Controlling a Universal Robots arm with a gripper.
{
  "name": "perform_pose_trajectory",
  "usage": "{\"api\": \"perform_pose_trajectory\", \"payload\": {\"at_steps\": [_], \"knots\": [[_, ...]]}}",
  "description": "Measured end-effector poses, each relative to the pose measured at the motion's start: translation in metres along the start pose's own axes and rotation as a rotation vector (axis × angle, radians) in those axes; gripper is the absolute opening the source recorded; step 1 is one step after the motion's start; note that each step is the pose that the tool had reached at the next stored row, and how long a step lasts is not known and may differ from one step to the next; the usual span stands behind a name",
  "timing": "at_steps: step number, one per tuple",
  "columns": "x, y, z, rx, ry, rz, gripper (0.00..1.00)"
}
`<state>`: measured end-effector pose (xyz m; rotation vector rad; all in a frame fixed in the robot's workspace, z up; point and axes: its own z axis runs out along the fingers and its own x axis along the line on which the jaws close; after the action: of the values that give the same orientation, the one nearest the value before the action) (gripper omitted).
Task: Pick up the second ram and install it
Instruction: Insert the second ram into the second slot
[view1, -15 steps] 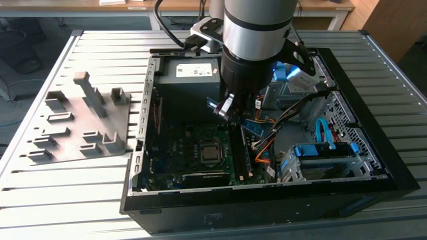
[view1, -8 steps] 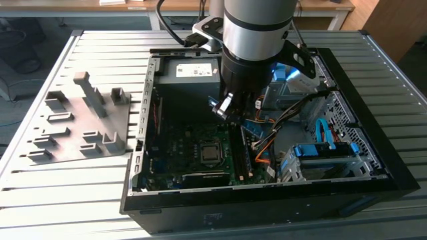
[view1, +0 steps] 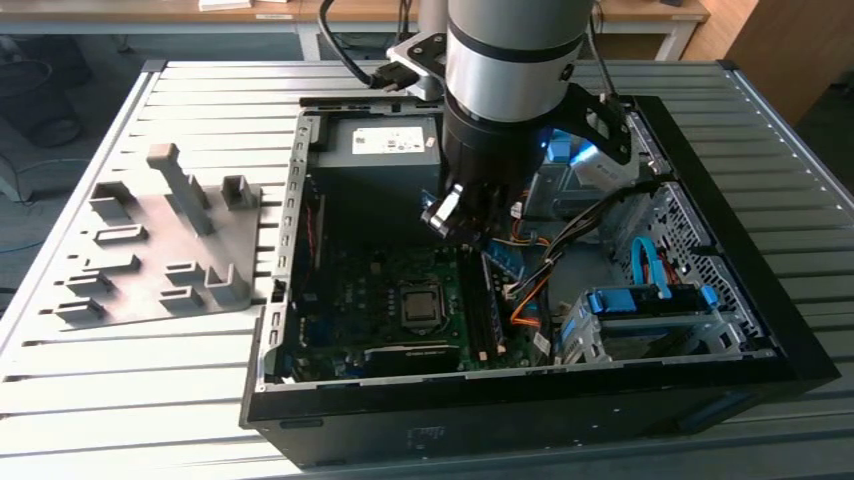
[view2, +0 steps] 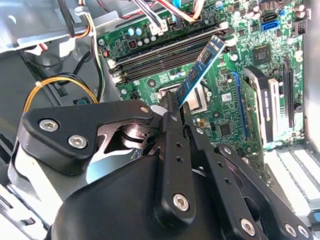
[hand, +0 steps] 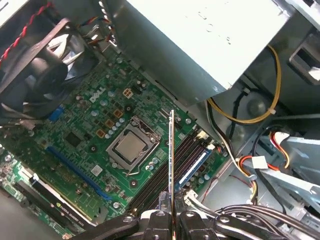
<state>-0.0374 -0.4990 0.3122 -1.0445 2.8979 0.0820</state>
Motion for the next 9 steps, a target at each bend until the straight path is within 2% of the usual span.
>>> {"api": "perform_pose_trajectory", "payload": {"at_steps": [9], "knots": [[0.0,0.0,0.0006,0.0075,-0.0029,0.099,0.14]]}}
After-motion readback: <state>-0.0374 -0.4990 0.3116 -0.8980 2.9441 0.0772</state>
